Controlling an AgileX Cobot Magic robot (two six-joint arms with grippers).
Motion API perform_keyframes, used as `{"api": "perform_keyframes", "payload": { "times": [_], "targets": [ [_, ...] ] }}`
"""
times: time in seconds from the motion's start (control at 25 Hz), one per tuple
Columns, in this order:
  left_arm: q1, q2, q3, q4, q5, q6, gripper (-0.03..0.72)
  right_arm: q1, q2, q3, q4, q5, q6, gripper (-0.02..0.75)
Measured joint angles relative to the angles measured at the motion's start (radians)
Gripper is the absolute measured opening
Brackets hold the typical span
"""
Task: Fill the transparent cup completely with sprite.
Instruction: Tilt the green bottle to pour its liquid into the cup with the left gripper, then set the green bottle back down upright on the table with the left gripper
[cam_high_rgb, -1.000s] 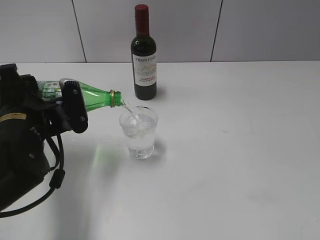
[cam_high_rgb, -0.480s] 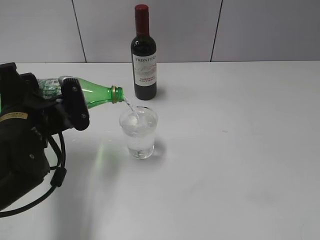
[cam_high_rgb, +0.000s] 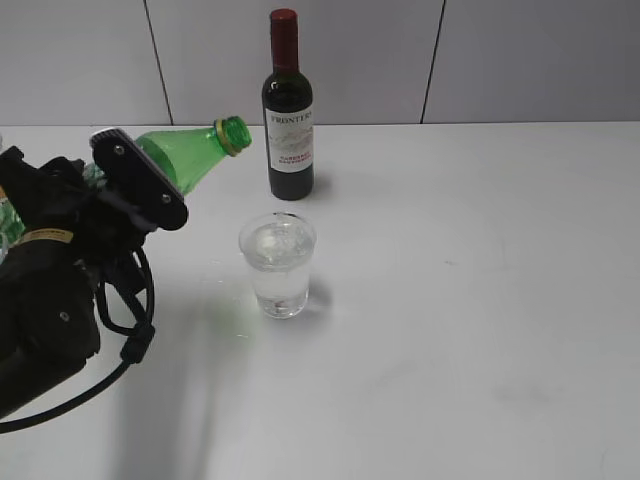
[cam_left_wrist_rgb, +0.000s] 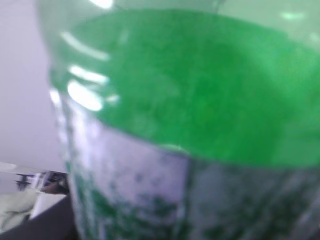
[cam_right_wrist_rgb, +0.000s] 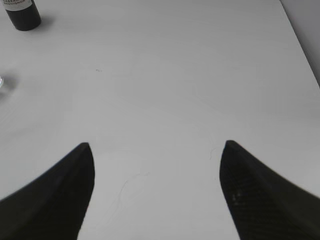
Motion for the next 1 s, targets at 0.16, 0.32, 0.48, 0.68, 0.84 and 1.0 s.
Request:
{"api": "perform_keyframes", "payload": {
  "times": [0.16,0.32,0.48,0.68,0.84,1.0],
  "targets": [
    [0.0,0.0,0.0,0.031,0.047,-0.28,0.446,0.0,0.0,0.0,0.0,0.0,0.0,0.591],
    [0.016,0.0,0.0,0.111,0.065,-0.538,0.446,0.0,0.0,0.0,0.0,0.0,0.0,0.591],
    [0.054,0.0,0.0,0.236,0.068,-0.779,0.446,0.0,0.0,0.0,0.0,0.0,0.0,0.591],
    [0.117,0.0,0.0,0.412,0.079,-1.111,0.446,0.0,0.0,0.0,0.0,0.0,0.0,0.59],
    [0.19,0.0,0.0,0.549,0.098,-1.367,0.446,0.0,0.0,0.0,0.0,0.0,0.0,0.59],
    [0.266,0.01,0.0,0.759,0.096,-1.514,0.446,0.0,0.0,0.0,0.0,0.0,0.0,0.59]
  ]
}}
